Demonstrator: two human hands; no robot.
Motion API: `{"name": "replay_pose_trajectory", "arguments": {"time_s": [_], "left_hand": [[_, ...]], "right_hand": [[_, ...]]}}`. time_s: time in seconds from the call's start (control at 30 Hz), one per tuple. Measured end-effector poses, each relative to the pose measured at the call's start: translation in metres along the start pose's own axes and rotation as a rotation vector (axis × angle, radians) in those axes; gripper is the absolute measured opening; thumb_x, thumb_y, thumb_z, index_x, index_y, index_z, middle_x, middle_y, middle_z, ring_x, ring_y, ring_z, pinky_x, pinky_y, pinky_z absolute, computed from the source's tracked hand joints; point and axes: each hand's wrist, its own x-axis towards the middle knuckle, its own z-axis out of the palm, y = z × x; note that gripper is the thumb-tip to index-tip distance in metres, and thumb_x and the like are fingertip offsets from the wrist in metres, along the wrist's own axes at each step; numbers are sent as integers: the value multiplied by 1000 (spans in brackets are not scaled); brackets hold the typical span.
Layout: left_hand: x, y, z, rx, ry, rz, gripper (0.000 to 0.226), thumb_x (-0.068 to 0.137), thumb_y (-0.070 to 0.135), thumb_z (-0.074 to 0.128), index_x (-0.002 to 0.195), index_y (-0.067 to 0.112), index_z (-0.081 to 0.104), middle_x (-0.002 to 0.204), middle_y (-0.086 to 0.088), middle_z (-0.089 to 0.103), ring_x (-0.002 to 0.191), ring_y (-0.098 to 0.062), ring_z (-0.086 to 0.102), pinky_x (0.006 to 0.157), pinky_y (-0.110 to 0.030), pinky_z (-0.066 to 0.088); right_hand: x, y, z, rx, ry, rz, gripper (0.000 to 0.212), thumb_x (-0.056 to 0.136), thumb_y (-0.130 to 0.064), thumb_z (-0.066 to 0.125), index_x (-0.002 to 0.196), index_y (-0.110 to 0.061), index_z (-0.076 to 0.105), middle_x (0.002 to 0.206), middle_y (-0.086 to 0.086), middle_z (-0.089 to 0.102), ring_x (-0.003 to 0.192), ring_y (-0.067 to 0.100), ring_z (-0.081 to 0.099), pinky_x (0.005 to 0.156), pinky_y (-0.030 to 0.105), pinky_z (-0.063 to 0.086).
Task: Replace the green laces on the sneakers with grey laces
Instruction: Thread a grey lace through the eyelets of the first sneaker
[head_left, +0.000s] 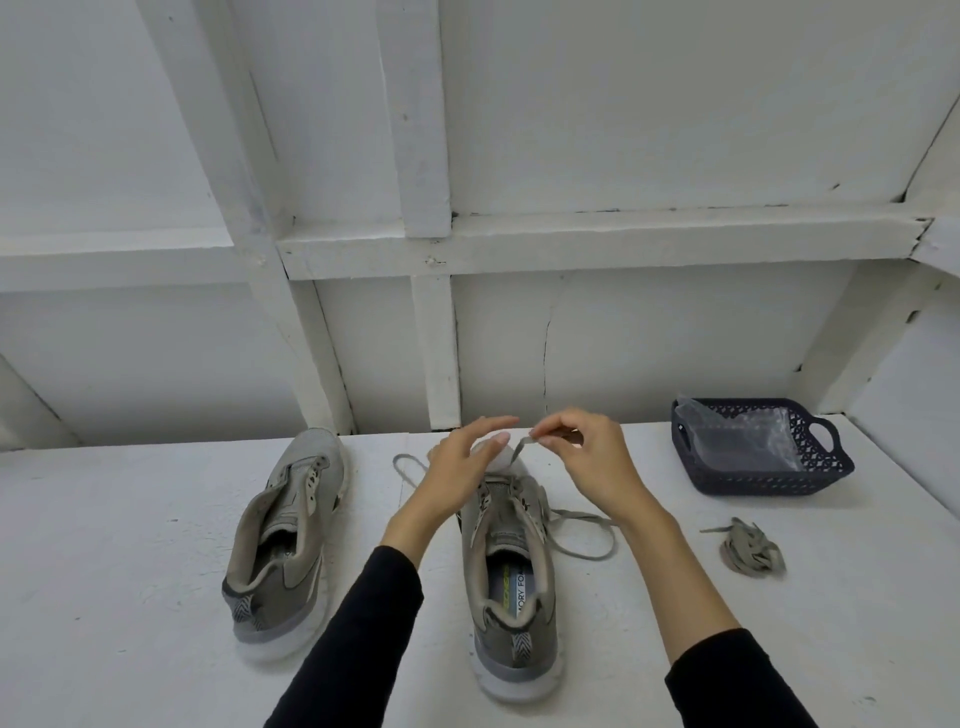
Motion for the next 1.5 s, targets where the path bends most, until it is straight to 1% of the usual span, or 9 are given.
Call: {"name": "replay_pose_trajectory", "arguments": {"time_s": [0.2, 0.33, 0.47, 0.57, 0.73, 0.83, 0.97, 1.33, 1.5], "left_hand": [[9, 2, 5, -250, -82, -71, 30, 100, 28, 50, 117, 9, 66, 102, -5, 74, 100, -12, 68, 95, -26, 50], [10, -5, 5, -298, -174, -137, 32, 100, 30, 50, 107, 6, 70, 89, -11, 70, 83, -18, 66, 82, -28, 53], [6, -3, 4, -277, -210, -179, 36, 100, 35, 47, 94, 10, 72, 89, 9, 72, 80, -4, 62, 71, -15, 45], [4, -2, 2, -286, -158, -168, 29, 98, 30, 53, 77, 14, 65, 73, 17, 66, 64, 2, 49, 66, -18, 37], [-2, -7, -2, 52, 142, 49, 15, 97, 26, 59, 86, 24, 69, 82, 5, 67, 76, -7, 60, 65, -13, 46], [-6, -9, -6, 212, 163, 184, 13, 97, 27, 58, 86, 33, 64, 84, 13, 63, 81, -5, 60, 72, -19, 48], [-6, -16, -10, 293, 146, 196, 13, 97, 30, 57, 91, 30, 68, 86, 14, 62, 84, -5, 58, 75, -26, 50], [-2, 3, -2, -106, -16, -12, 14, 93, 30, 64, 104, 25, 72, 92, 8, 76, 94, -5, 69, 88, -21, 52], [0, -4, 0, -56, 103, -62, 11, 94, 18, 63, 91, 20, 74, 79, 1, 73, 77, -8, 68, 69, -18, 52]], "right_hand": [[-2, 6, 3, 49, 50, 4, 21, 87, 2, 63, 93, -19, 64, 83, -5, 72, 87, 3, 66, 80, 13, 49], [0, 9, 7, 48, 114, -17, 18, 84, 4, 66, 82, -14, 69, 81, -6, 71, 82, 3, 66, 79, 13, 50], [0, 14, 9, 16, 165, -75, 24, 81, 10, 66, 67, -9, 70, 82, -6, 70, 80, 3, 65, 74, 12, 49], [-2, 15, 11, 44, 175, -49, 22, 81, 9, 67, 69, -10, 69, 82, -6, 70, 80, 4, 65, 76, 13, 50], [-1, 17, 12, 255, 190, 139, 8, 88, -7, 66, 95, -12, 67, 90, 4, 72, 83, 12, 68, 78, 21, 55], [-1, 16, 13, 491, 176, 303, 11, 93, -14, 63, 97, -5, 68, 86, 13, 72, 78, 20, 69, 73, 25, 57], [-4, 17, 17, 521, 153, 307, 10, 88, -2, 66, 88, -9, 72, 82, 10, 72, 79, 19, 67, 74, 21, 56], [-9, 12, 23, 311, 216, 188, 19, 75, -3, 79, 83, -12, 66, 83, 4, 72, 79, 14, 69, 76, 22, 56], [-11, 17, 25, 295, 321, 261, 6, 86, -5, 69, 84, -9, 65, 79, 7, 72, 73, 18, 70, 71, 24, 57]]}}
